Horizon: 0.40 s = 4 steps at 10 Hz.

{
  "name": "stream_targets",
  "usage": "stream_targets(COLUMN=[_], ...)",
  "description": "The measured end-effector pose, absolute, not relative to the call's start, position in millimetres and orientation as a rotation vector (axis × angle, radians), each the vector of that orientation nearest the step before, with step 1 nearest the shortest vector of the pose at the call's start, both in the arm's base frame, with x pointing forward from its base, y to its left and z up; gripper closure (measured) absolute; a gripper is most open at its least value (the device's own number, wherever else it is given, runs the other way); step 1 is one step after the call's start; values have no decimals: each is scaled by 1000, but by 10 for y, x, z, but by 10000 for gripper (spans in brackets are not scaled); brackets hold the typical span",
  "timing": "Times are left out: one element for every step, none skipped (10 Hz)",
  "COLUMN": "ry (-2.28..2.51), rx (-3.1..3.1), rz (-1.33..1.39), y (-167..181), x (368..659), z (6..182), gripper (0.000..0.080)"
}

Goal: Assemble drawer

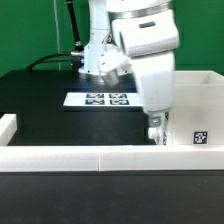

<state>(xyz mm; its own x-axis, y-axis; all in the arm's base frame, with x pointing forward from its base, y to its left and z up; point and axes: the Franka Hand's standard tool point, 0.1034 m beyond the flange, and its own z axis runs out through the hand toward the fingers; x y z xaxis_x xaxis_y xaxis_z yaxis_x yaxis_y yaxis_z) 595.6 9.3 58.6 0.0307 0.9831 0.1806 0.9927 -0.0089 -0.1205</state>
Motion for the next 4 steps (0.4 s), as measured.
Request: stream_targets(ry=[-2039, -2030, -2013, -2012], rx=[-2120, -2151, -2241, -2337], rz=[-61, -66, -119, -195], y=[-81, -224, -319, -347], x=[5945, 5942, 5947, 5886], z=[608, 675, 792, 894], gripper=[151, 151, 151, 151])
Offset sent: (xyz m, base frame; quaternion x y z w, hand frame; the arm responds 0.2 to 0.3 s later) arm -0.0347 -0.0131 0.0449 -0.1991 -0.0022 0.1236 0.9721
